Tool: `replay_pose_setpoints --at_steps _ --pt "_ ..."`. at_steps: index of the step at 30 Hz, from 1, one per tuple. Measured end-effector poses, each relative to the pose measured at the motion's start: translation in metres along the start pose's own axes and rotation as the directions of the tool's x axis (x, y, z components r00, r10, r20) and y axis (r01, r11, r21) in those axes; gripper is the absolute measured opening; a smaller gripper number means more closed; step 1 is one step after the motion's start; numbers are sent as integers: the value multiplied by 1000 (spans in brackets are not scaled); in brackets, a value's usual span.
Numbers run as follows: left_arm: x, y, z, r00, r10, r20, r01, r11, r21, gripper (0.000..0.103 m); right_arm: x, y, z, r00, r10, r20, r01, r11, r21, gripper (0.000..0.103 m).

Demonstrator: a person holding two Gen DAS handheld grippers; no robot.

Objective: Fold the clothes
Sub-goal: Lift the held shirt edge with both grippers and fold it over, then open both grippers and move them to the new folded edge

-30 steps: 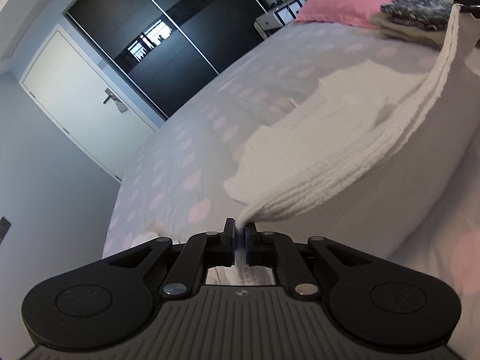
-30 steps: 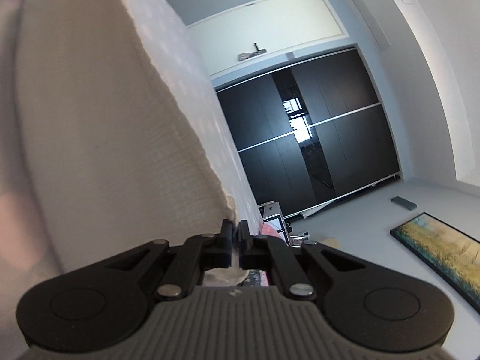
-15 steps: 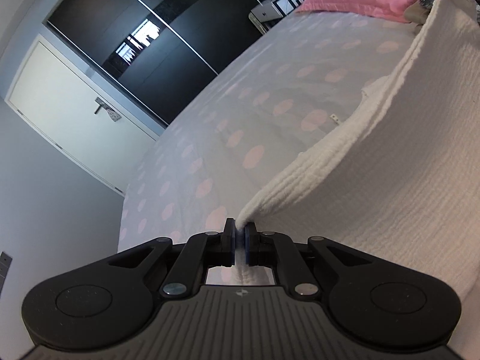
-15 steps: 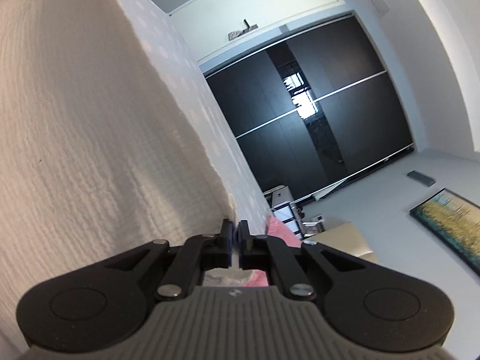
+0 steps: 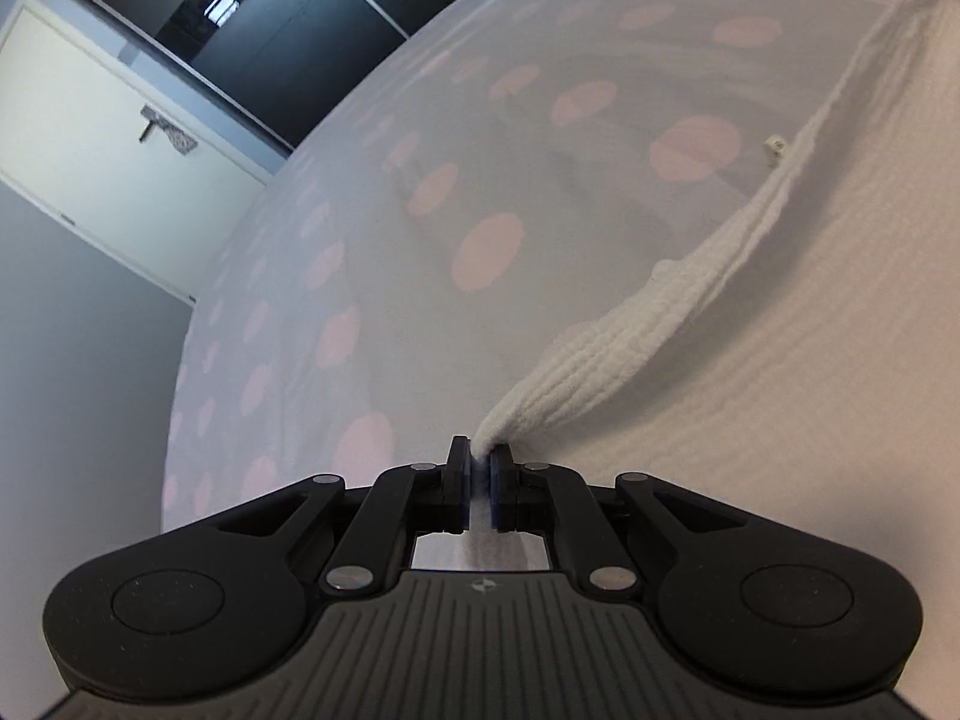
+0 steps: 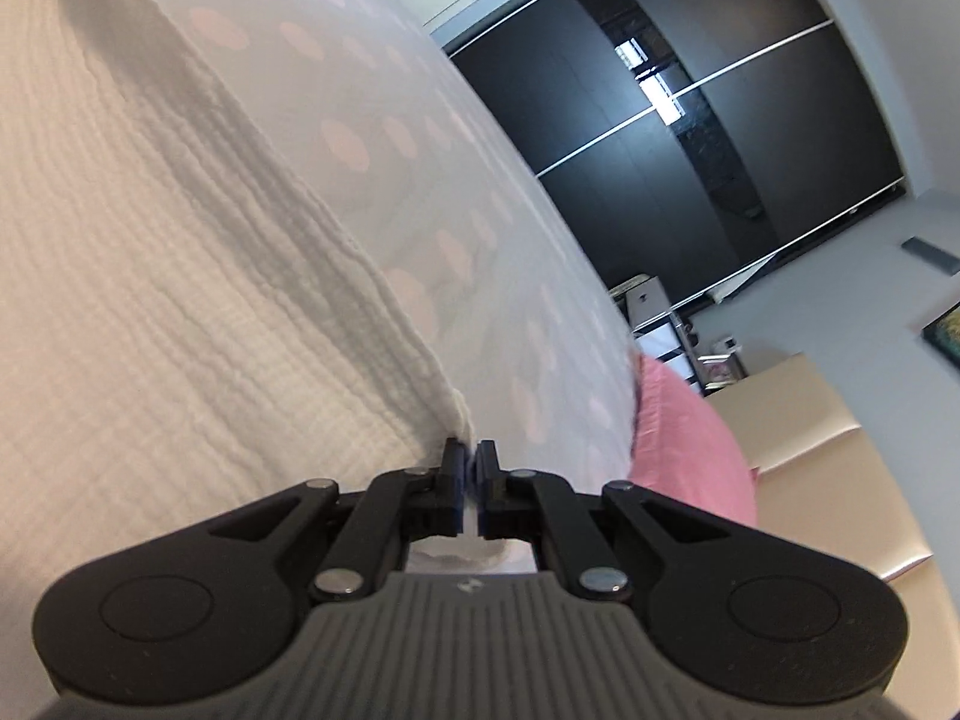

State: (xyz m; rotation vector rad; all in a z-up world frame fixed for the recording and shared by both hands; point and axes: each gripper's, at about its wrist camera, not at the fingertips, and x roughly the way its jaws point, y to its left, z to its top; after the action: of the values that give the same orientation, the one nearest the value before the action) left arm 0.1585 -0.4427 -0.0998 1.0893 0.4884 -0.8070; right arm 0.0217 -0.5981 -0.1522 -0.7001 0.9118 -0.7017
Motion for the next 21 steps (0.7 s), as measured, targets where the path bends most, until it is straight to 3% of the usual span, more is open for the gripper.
replay_pose_setpoints --at_steps 4,12,14,16,21 --pt "28 -10 -2 1000 -9 -29 9 1000 -9 4 29 22 -8 999 32 -36 -32 999 -5 4" --pt "51 -3 -5 999 25 -43 -31 986 -161 26 51 34 -11 994 77 -81 -70 994 84 5" --pt "49 5 -4 998 39 -45 -47 979 -199 29 54 30 -9 993 79 -89 -69 992 109 8" --pt "43 14 -6 997 56 -52 -66 971 -230 29 53 22 -9 991 77 -107 -63 989 131 22" --pt "21 38 -18 993 83 -84 -102 961 -257 29 40 -8 -12 987 86 -140 -56 977 205 25"
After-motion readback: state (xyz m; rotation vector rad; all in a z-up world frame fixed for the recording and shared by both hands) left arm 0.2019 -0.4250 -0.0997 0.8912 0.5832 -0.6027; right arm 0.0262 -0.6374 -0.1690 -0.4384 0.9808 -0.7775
